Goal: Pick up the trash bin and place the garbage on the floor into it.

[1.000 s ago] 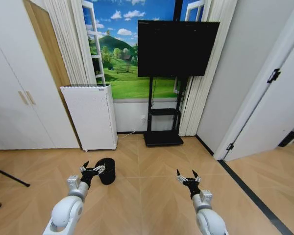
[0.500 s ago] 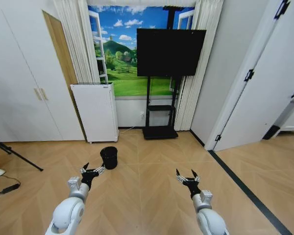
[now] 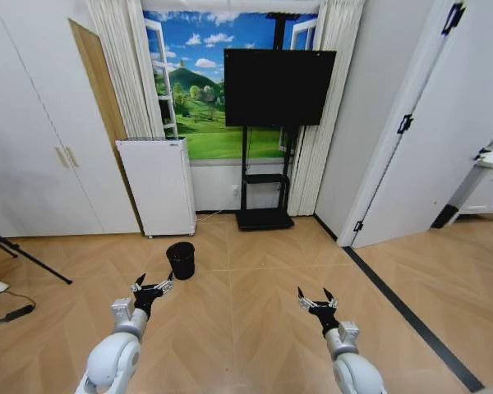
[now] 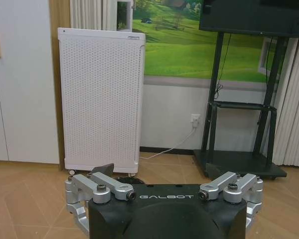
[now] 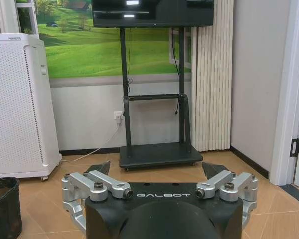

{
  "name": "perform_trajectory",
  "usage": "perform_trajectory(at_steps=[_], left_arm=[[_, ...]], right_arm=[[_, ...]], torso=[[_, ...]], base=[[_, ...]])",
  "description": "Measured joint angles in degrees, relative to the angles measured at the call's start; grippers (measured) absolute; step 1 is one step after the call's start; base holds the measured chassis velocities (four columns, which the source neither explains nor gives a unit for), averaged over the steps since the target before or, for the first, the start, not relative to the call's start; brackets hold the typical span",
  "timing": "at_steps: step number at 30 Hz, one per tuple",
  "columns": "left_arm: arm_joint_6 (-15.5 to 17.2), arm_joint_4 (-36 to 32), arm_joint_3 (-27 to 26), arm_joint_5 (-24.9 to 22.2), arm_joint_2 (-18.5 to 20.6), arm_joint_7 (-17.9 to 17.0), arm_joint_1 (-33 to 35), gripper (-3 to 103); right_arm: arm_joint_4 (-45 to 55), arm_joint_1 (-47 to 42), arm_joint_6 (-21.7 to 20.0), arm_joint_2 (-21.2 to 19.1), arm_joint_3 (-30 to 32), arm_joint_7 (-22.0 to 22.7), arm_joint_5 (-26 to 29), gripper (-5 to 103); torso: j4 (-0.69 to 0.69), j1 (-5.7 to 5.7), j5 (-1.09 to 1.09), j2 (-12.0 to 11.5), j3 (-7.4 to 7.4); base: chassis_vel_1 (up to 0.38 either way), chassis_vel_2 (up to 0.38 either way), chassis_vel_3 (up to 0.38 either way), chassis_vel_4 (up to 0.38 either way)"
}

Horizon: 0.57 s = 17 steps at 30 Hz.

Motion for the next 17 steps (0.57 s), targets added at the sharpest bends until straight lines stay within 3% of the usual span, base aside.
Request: perform_trajectory(at_steps=[17], left_arm=[[0.03, 0.0, -0.01, 0.03, 0.02, 0.0, 0.0, 100]], right_arm=[[0.07, -0.01, -0.06, 0.03, 0.0, 0.06, -0.07, 100]], torso=[[0.0, -0.04, -0.01, 0.01, -0.02]], base=[[0.0, 0.0, 0.0, 0.0]])
